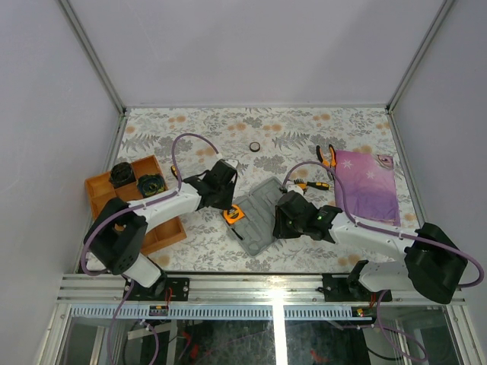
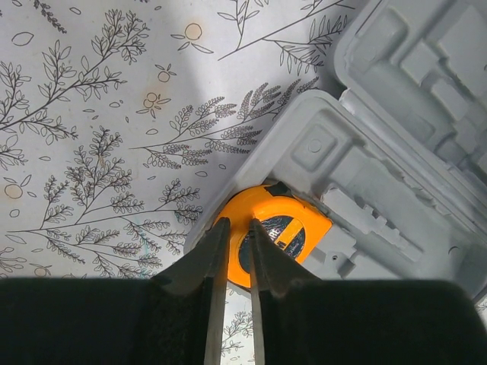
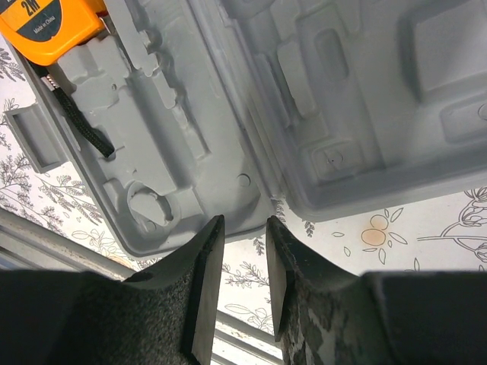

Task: Sort the tools into containers
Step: Adjust the engineering item in the storage box.

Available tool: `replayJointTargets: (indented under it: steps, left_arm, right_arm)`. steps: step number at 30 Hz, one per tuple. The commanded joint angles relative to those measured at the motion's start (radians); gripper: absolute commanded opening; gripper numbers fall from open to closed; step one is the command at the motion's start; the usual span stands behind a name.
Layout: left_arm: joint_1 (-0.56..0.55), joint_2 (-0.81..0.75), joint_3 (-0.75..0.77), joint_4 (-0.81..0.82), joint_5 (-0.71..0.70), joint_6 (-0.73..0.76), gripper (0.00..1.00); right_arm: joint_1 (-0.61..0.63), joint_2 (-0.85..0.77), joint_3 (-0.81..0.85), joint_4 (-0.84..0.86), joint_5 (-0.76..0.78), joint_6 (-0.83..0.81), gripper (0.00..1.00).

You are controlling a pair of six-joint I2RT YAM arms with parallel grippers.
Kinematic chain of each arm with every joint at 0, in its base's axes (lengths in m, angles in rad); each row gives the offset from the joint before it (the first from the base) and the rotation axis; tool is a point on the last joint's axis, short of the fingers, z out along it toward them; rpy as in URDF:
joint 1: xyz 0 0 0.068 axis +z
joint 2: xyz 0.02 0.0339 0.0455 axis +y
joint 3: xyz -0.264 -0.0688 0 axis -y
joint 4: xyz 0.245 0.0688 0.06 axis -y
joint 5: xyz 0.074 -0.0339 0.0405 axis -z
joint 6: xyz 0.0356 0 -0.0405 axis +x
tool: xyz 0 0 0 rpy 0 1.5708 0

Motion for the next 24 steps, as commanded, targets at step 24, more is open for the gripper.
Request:
replayJointTargets:
  steps: [24]
  left_arm:
    - [-0.009, -0.068, -0.022, -0.067, 0.021, -0.006, 0.31]
  right_arm:
    - [0.005, -0.012, 0.074, 0.008, 0.019, -0.057, 0.37]
